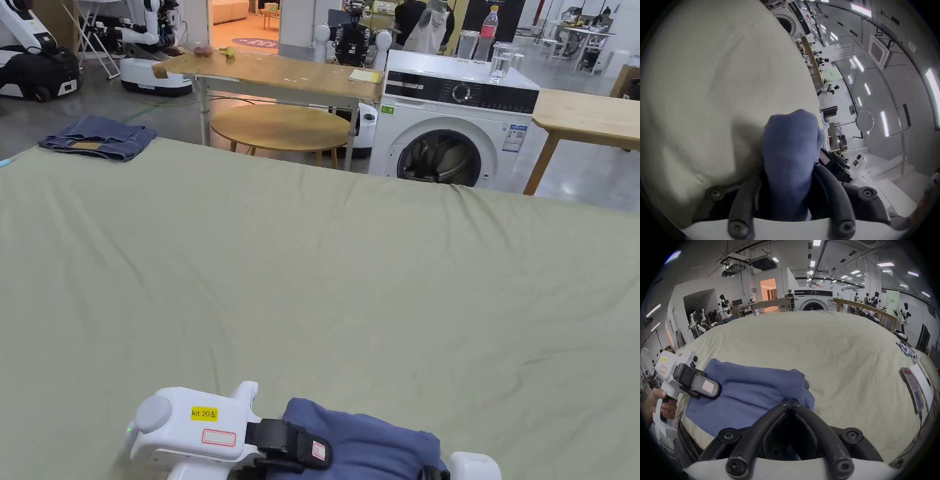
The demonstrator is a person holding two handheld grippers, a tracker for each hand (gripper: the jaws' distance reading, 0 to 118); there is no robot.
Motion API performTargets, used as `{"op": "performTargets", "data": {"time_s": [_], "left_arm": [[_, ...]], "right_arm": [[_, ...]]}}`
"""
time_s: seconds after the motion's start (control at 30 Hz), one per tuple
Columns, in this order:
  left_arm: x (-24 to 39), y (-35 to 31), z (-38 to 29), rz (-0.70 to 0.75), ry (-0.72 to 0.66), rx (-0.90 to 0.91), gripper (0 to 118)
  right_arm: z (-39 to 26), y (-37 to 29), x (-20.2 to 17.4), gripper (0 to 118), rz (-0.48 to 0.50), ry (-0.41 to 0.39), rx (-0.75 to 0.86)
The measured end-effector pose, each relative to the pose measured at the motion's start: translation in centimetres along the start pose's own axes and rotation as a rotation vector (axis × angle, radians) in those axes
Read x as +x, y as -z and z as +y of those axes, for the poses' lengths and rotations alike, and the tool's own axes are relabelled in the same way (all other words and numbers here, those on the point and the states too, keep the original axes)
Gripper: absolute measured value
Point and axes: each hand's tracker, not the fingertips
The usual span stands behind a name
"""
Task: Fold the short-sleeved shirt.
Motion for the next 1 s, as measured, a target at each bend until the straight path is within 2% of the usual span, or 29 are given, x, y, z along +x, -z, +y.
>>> {"op": "performTargets", "data": {"time_s": [0.3,0.4,0.53,0.83,1.0], "left_arm": [[1.8,-1.8,0.5,-0.004,-0.071,0.018,21],[3.7,-4.1,1.3,0.027,-0.055,0.023,21],[6.0,-9.6,3.0,0.073,-0.031,0.05,21],[7.1,-26.9,7.3,0.385,0.001,0.113,21],[5.3,-36.6,10.0,0.57,-0.094,0.155,21]], "right_arm": [[2.3,-1.3,-1.2,0,-0.023,-0.108,0.098],[4.1,-1.6,-1.5,0,-0.027,-0.136,0.137],[6.2,-1.3,-2.5,0,-0.023,-0.174,0.173],[7.9,-0.2,-5.1,0,0.026,-0.175,0.195],[8.0,0.3,-6.0,0,0.039,-0.177,0.182]]}}
